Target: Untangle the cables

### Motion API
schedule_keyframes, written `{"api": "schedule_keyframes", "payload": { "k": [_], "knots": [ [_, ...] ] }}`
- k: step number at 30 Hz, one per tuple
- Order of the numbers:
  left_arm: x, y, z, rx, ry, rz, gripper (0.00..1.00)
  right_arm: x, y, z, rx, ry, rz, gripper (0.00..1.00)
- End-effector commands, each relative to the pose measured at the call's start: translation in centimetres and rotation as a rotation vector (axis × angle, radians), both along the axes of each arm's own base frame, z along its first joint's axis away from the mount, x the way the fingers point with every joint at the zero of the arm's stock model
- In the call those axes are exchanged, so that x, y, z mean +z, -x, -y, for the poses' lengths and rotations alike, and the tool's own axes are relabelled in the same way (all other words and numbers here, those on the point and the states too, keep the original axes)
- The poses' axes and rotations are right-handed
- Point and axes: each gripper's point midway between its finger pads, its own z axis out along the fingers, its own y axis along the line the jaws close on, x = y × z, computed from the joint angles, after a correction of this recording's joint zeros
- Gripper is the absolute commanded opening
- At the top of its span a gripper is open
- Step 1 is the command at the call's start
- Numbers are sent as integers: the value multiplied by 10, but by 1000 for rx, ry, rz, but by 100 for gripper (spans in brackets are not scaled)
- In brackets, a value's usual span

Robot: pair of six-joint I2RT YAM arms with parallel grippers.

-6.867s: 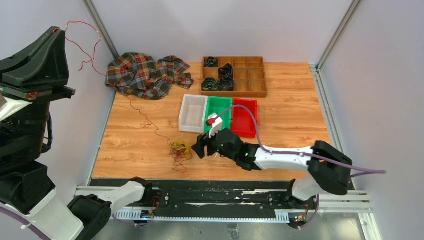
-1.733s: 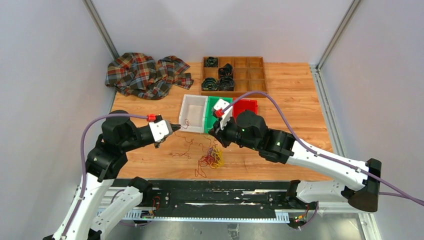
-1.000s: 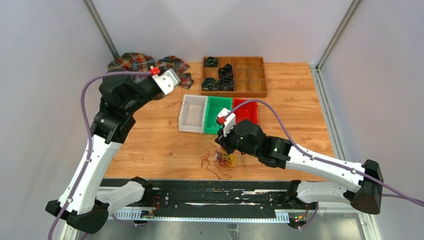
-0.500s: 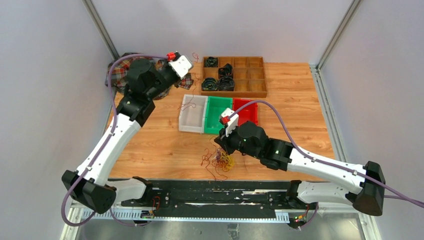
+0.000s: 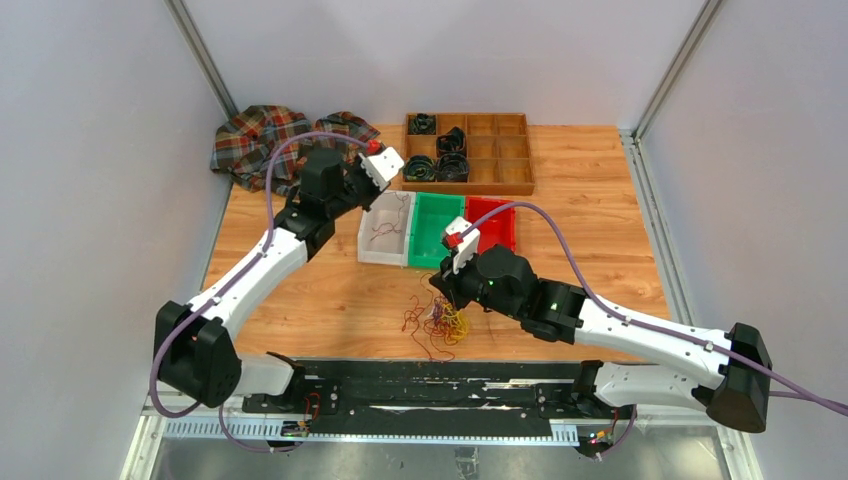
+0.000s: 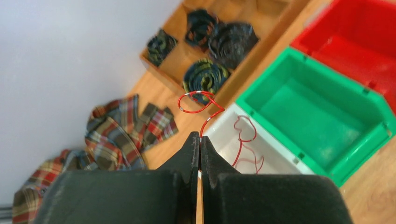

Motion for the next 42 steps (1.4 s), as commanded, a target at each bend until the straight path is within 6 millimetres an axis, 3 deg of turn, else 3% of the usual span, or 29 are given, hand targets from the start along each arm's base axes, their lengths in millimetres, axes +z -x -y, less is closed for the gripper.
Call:
{"api": "schedule_keyframes", "payload": {
  "k": [1, 5, 17, 20, 23, 26, 28, 31, 35, 42],
  "knots": [
    [-38, -3, -9, 20, -122, -27, 0, 7, -11, 6, -54, -33, 13, 1],
    [-81, 0, -14, 6, -219, -130, 0, 6, -12, 5, -61, -29, 6, 1],
    [-177, -5, -20, -23, -431, -316, 0, 10, -16, 10, -91, -6, 7, 1],
    [-199, -4, -21, -8, -463, -361, 0, 11, -18, 11, -96, -4, 10, 1],
    [-209, -9, -21, 28, -459, -381, 1, 13, -19, 10, -98, -5, 9, 1],
    [-201, -16, -17, 67, -407, -401, 3, 14, -19, 11, -99, -6, 7, 1],
    [-183, -15, -9, 65, -347, -421, 18, 14, -19, 13, -101, -2, 7, 1],
    [-151, -4, 3, 25, -260, -442, 47, 15, -19, 14, -104, -6, 7, 1],
    [-111, 30, 10, -93, -211, -509, 96, 17, -19, 13, -99, -10, 6, 1],
    [-59, 100, 0, -344, -146, -572, 98, 23, -22, 5, -86, -20, -2, 1]
  ]
}}
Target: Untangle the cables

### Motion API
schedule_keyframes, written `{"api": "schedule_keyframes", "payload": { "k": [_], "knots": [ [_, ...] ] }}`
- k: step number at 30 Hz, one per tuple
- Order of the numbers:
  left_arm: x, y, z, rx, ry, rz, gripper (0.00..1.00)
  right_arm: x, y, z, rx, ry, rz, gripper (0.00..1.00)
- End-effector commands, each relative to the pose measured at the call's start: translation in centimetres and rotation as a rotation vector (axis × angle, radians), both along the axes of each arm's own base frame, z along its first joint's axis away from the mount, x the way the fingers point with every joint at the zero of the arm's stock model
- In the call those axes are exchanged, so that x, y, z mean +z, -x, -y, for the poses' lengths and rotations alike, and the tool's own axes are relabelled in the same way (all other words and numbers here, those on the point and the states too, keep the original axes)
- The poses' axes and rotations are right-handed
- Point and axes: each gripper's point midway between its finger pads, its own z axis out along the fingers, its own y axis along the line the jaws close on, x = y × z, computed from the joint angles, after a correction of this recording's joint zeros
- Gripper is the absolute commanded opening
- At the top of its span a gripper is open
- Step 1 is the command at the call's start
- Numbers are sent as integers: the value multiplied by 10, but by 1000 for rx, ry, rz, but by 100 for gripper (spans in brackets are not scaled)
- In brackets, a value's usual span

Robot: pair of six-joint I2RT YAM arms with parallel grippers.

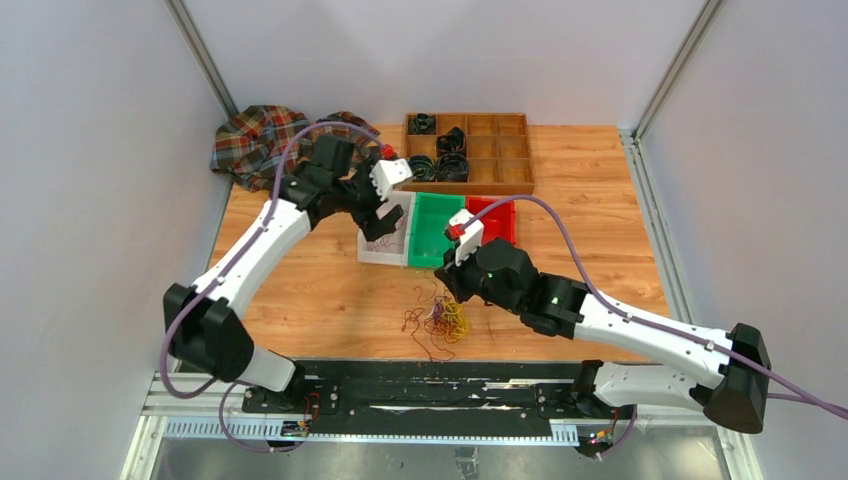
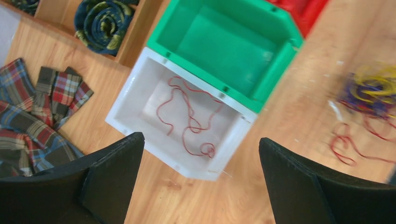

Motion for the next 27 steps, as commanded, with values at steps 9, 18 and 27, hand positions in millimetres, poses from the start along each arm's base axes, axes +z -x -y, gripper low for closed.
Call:
{"api": "schedule_keyframes", "payload": {
  "k": [9, 18, 27],
  "knots": [
    [83, 143, 25, -325, 408, -233, 98, 20, -20, -27, -5, -17, 3, 1],
    [52, 173, 26, -359, 333, -239, 98, 12, -43, -47, -81, 37, -26, 1],
    [53, 145, 28, -186, 411, -131, 77, 11, -39, -65, -39, -34, -54, 1]
  ]
}}
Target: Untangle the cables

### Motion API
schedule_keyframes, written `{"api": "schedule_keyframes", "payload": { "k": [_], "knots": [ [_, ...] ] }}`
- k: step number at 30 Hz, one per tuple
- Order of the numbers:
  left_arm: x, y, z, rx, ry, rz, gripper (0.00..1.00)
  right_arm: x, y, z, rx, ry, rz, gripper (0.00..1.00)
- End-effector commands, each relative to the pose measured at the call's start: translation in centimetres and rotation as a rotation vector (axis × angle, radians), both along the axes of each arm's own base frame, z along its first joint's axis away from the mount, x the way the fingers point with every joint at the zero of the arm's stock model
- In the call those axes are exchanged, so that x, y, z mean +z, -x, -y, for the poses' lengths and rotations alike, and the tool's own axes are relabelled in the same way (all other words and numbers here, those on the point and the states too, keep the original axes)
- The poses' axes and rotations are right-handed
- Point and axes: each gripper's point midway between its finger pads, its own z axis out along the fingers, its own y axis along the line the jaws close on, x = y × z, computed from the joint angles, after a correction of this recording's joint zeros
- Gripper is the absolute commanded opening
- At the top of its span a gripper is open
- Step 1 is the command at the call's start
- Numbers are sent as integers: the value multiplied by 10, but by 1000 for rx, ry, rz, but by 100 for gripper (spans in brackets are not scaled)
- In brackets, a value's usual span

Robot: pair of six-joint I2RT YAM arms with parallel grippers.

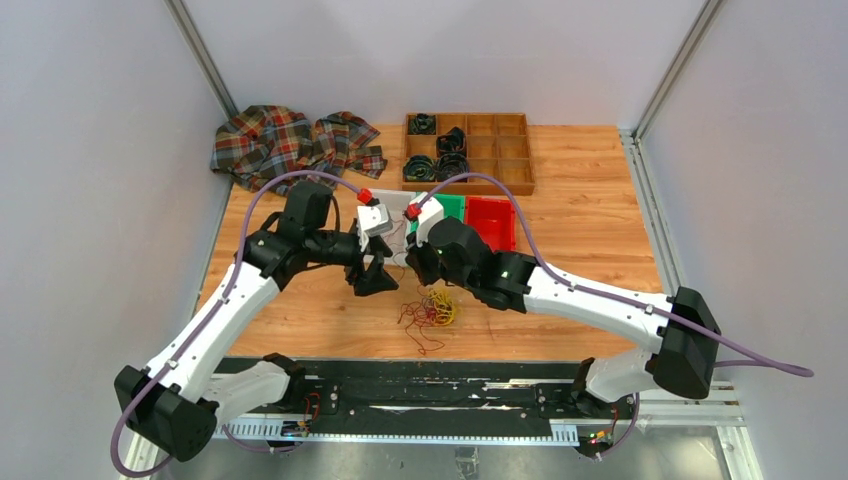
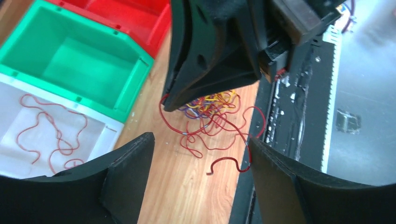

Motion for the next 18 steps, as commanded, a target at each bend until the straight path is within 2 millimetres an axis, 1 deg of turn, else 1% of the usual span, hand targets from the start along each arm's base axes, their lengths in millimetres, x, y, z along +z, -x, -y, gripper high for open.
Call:
{"api": "schedule_keyframes", "payload": {
  "k": [1, 3, 6, 10, 12, 15, 18],
  "knots": [
    [25, -21, 8, 101, 91, 93, 76, 16, -6, -9, -8, -92, 0, 1],
    [27, -18, 11, 106, 113, 45, 77, 12, -6, -8, -13, -95, -1, 1],
    [31, -15, 17, 147, 165, -86, 83, 8, -6, -5, -24, -110, 4, 1],
    [57, -16, 22, 199, 374, -316, 87, 9, -8, -2, -48, -126, 23, 1],
    [63, -18, 21, 230, 450, -408, 88, 11, -8, -1, -57, -137, 35, 1],
    [69, -19, 21, 248, 501, -455, 88, 17, -8, 2, -70, -163, 57, 1],
    [61, -20, 20, 269, 495, -471, 88, 22, -8, 3, -78, -180, 71, 1]
  ]
}}
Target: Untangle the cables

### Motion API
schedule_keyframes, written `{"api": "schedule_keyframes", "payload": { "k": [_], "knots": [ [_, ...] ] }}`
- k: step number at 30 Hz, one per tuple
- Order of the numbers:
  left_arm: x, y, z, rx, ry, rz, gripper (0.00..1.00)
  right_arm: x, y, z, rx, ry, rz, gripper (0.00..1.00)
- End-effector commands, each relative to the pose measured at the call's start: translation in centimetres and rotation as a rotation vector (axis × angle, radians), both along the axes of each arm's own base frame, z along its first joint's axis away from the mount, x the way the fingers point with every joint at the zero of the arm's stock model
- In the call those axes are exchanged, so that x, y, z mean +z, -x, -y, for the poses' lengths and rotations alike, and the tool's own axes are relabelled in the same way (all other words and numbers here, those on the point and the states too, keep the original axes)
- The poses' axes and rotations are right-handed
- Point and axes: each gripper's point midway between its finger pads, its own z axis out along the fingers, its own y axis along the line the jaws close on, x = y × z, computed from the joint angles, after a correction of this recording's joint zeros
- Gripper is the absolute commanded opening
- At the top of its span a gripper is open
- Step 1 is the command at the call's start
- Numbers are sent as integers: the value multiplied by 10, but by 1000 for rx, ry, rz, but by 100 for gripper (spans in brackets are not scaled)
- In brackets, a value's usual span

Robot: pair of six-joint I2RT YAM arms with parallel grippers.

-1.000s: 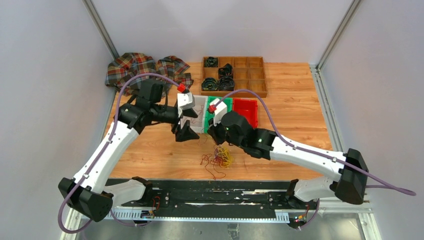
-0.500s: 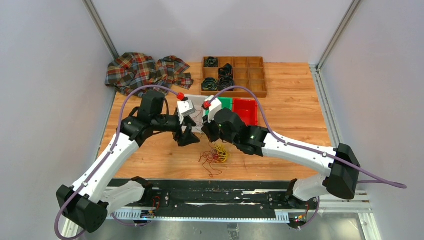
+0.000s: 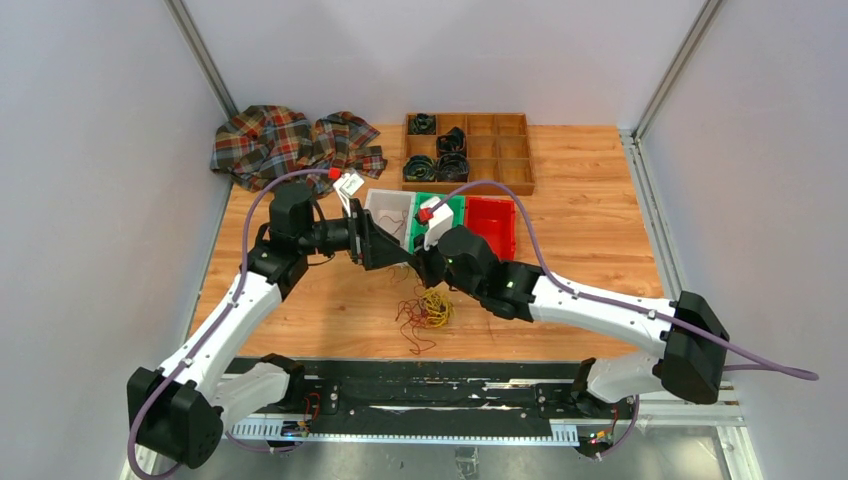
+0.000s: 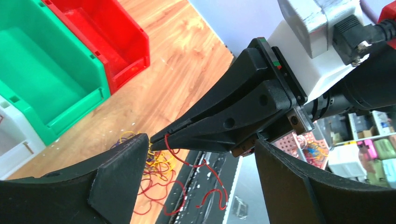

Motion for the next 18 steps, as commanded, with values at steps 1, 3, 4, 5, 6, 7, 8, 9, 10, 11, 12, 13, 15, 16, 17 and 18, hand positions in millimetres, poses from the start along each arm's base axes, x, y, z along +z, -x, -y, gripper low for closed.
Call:
{"api": "schedule_keyframes", "payload": {
  "k": [1, 3, 4, 5, 6, 7, 8, 9, 10, 11, 12, 13, 15, 16, 17, 18],
  "knots": [
    [25, 5, 4, -6, 94, -20, 87, 29, -7, 2, -49, -95, 58, 1],
    [16, 1, 2, 14, 66, -28, 84, 31, -7, 2, -53, -92, 69, 1],
    [11, -1, 1, 24, 51, -36, 82, 33, -7, 2, -55, -92, 75, 1],
    [7, -3, 1, 35, 35, -51, 80, 34, -8, 2, -59, -93, 80, 1],
    [3, -5, 0, 42, 21, -65, 76, 35, -9, 3, -63, -94, 85, 1],
    [-1, -5, 0, 43, 5, -78, 73, 36, -9, 3, -65, -94, 88, 1],
    [-3, -5, 0, 37, -8, -92, 69, 36, -10, 3, -69, -94, 90, 1],
    [-5, -6, 0, 37, -19, -99, 64, 37, -10, 4, -72, -96, 94, 1],
    [-8, -6, -1, 41, -31, -103, 59, 38, -11, 3, -73, -101, 95, 1],
    [-8, -6, -2, 42, -37, -94, 54, 38, -11, 3, -73, -100, 96, 1],
    [-8, -7, -3, 51, -41, -83, 50, 39, -11, 3, -72, -103, 97, 1],
    [-9, -8, -3, 59, -43, -82, 45, 39, -10, 1, -67, -105, 95, 1],
    [-10, -9, -4, 67, -45, -90, 36, 39, -9, 0, -60, -109, 96, 1],
    [-10, -11, -3, 72, -46, -91, 34, 40, -9, -1, -57, -111, 96, 1],
    [-9, -13, -3, 77, -45, -90, 32, 39, -8, -2, -53, -108, 96, 1],
    [-8, -14, -3, 80, -44, -89, 31, 38, -8, -2, -49, -109, 95, 1]
  ]
}}
